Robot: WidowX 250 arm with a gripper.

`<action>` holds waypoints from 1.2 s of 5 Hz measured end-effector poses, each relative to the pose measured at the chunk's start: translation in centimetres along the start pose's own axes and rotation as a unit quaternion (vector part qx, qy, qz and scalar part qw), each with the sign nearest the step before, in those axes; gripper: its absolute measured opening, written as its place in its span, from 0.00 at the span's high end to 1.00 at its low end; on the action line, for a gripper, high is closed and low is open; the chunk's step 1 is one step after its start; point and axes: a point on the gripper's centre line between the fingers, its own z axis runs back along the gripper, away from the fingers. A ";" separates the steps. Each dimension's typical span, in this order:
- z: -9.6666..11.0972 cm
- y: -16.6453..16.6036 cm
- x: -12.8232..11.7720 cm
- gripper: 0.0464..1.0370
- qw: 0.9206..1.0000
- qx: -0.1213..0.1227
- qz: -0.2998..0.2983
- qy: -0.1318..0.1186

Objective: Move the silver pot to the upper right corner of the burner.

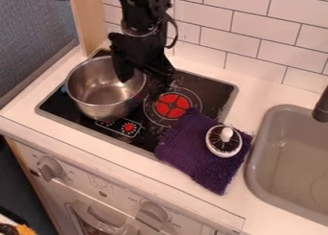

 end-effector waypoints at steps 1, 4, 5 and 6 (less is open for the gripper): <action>-1.9 0.4 -0.1 0.04 1.000 0.003 0.006 0.025; -4.1 0.2 -0.5 0.69 0.998 0.014 -0.010 0.067; -4.3 0.0 -1.4 0.91 0.996 0.017 -0.013 0.085; -4.2 0.2 -1.8 0.96 0.995 0.023 -0.015 0.098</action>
